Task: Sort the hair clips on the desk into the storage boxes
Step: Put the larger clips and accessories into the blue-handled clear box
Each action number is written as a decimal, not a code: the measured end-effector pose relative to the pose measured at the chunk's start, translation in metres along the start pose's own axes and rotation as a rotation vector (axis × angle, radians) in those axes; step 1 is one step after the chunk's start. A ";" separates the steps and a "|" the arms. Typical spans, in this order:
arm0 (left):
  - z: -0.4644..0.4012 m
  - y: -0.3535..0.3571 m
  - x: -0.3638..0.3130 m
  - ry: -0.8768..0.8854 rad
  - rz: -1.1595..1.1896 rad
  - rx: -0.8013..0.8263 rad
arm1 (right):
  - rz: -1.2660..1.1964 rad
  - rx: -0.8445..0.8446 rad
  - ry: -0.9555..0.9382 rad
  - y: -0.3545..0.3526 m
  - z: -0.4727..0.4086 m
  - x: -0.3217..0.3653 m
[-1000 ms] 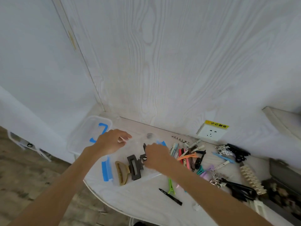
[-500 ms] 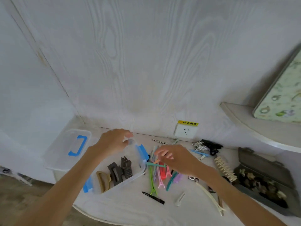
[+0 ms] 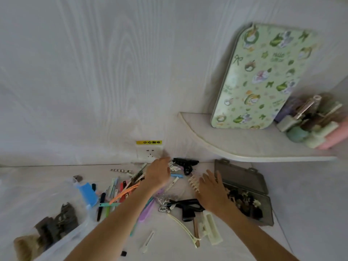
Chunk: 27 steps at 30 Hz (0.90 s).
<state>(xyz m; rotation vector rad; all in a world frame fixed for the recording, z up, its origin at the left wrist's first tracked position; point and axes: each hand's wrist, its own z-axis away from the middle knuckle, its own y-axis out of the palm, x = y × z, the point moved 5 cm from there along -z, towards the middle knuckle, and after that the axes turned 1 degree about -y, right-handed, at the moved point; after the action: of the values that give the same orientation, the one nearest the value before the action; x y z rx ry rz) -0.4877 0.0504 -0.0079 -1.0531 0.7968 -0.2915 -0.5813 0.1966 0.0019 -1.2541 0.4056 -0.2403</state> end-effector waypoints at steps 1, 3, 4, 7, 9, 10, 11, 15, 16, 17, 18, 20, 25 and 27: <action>-0.003 0.006 -0.004 -0.013 -0.011 -0.019 | 0.021 -0.069 -0.011 0.004 -0.002 -0.002; -0.006 0.012 -0.010 -0.022 -0.058 -0.071 | -0.015 -0.108 -0.028 0.012 -0.005 -0.004; -0.006 0.014 -0.013 -0.018 -0.084 -0.111 | -0.044 -0.110 -0.046 0.012 -0.007 -0.004; -0.005 0.010 -0.013 -0.008 -0.116 -0.219 | -0.160 -0.108 -0.052 0.007 -0.007 -0.008; 0.000 0.005 -0.008 -0.002 -0.068 -0.243 | -0.340 -0.087 0.015 0.005 -0.009 -0.020; 0.004 -0.001 -0.005 0.002 -0.035 -0.259 | -0.487 -0.072 0.050 0.000 -0.009 -0.024; 0.009 -0.008 0.000 0.005 0.023 -0.284 | -0.712 -0.038 0.088 -0.002 -0.009 -0.028; 0.034 -0.038 0.020 -0.020 0.414 -0.388 | -1.446 0.123 0.221 -0.008 -0.010 -0.031; 0.042 -0.048 0.026 -0.021 0.509 -0.419 | -1.516 0.156 0.235 -0.013 -0.011 -0.027; 0.046 -0.052 0.028 -0.019 0.596 -0.436 | -1.576 0.177 0.238 -0.015 -0.010 -0.026; 0.055 -0.060 0.035 -0.030 0.663 -0.453 | -1.626 0.200 0.218 -0.021 -0.011 -0.017; 0.073 -0.071 0.050 -0.061 0.724 -0.464 | -1.659 0.261 0.157 -0.032 -0.012 0.004; 0.138 -0.109 0.113 -0.181 0.874 -0.562 | -1.623 0.469 -0.113 -0.067 -0.012 0.100; 0.170 -0.128 0.138 -0.217 0.948 -0.660 | -1.621 0.545 -0.231 -0.081 -0.009 0.142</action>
<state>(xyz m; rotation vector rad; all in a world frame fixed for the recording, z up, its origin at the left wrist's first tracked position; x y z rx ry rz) -0.2528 0.0210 0.0841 -1.1553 1.1314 0.9316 -0.4536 0.1085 0.0532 -0.7806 -0.9296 -1.4388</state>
